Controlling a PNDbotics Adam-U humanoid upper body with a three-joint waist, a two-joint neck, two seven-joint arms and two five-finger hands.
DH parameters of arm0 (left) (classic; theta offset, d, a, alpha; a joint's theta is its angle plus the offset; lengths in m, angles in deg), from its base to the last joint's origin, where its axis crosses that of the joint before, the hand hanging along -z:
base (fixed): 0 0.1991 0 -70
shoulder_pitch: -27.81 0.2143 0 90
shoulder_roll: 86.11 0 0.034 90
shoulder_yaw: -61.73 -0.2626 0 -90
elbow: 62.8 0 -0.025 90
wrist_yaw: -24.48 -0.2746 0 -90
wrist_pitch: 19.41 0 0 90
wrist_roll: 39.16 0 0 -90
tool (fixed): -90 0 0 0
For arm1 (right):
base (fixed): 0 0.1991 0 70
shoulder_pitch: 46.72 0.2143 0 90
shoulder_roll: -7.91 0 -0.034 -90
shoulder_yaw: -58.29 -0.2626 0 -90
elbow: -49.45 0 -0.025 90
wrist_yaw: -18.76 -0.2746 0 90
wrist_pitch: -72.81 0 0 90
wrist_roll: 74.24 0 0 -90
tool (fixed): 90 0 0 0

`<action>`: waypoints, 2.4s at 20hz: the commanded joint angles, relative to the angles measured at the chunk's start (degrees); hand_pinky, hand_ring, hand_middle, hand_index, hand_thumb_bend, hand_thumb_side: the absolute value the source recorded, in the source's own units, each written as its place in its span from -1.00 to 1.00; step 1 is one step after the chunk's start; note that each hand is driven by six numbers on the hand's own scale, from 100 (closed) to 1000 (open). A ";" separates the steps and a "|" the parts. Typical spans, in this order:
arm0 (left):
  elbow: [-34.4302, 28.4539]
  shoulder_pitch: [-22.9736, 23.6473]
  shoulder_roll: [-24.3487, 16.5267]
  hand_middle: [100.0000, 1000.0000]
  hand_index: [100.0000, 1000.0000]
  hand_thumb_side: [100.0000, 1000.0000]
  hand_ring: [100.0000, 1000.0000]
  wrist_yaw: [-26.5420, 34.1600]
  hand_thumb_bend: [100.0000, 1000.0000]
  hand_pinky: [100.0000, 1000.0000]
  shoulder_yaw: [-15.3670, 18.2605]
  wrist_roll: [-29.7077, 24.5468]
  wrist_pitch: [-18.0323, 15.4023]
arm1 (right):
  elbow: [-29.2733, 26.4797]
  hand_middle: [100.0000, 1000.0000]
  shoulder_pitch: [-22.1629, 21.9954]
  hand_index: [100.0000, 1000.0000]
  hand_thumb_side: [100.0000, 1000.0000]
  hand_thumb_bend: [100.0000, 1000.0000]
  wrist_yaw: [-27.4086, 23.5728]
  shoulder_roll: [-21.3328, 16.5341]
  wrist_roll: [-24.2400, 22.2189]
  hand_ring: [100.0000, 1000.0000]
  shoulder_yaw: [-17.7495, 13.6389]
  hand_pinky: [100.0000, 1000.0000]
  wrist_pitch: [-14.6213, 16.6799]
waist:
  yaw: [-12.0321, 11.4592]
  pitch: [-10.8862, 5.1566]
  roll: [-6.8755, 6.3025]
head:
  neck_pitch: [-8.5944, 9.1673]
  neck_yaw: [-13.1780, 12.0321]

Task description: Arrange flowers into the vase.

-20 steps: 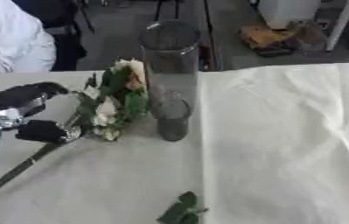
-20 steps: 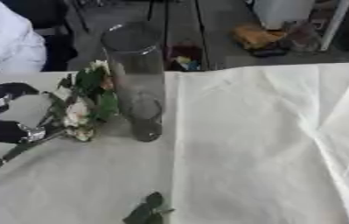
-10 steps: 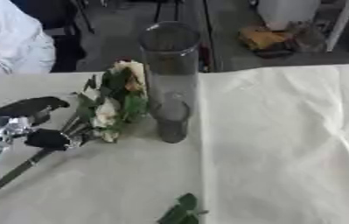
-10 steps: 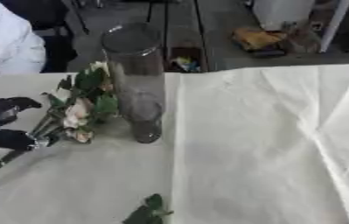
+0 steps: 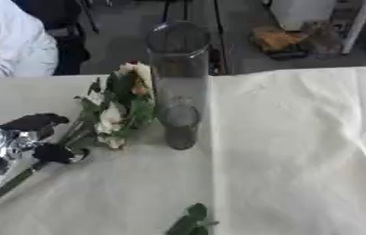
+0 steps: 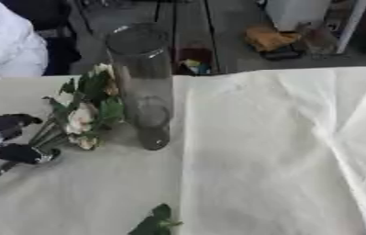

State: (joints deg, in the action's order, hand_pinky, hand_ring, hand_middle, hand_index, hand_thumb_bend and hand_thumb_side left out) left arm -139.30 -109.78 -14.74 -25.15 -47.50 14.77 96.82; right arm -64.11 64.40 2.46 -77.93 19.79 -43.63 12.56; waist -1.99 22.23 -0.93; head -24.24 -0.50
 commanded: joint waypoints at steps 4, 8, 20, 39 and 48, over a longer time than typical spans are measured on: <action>1.41 -1.74 -0.08 0.92 1.00 0.20 0.89 -2.47 -0.23 0.58 -0.17 0.61 -0.70 | -1.03 -0.23 0.57 0.68 0.67 -1.00 -0.62 -0.58 -0.60 0.35 0.27 0.44 0.03 | 0.20 -0.95 -0.05 | 0.75 -0.40; 3.36 -2.48 1.08 0.90 1.00 0.19 0.86 -4.37 -0.31 0.56 0.19 1.72 -0.71 | -1.03 -0.23 0.52 0.68 0.67 -1.00 -0.87 -0.51 -0.96 0.36 0.36 0.44 -0.04 | 0.30 -0.88 0.05 | 0.89 -0.56; 4.76 -2.78 1.89 0.07 0.49 -0.12 -0.04 -2.97 -1.00 -0.26 0.28 2.09 -0.87 | -1.03 -0.24 0.29 0.68 0.67 -1.00 -1.03 -0.37 -1.14 0.37 0.33 0.46 -0.38 | 0.43 -0.67 0.10 | 1.11 -0.75; 5.51 -3.84 1.88 -0.99 -0.60 -0.48 -1.00 -4.09 -1.00 -1.00 -0.58 0.80 -1.81 | -1.03 -0.26 0.09 0.68 0.66 -1.00 -0.69 -0.16 -0.57 0.38 0.37 0.48 -1.08 | 0.67 -0.67 -0.03 | 1.42 -0.77; 6.79 -4.16 2.69 -1.00 -1.00 -0.29 -1.00 -10.36 -0.36 -1.00 -0.98 5.98 -3.01 | -1.03 -0.26 -0.01 0.68 0.66 -1.00 -0.77 -0.06 -0.80 0.38 0.35 0.48 -1.21 | 0.79 -0.66 -0.03 | 1.49 -0.89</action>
State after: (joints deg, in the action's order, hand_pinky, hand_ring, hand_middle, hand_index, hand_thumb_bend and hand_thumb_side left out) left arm -132.88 -113.31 -11.45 -34.46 -48.41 20.07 93.96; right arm -64.11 64.07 1.71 -77.45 19.07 -43.26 11.36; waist -1.24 22.56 -0.98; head -23.51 -1.19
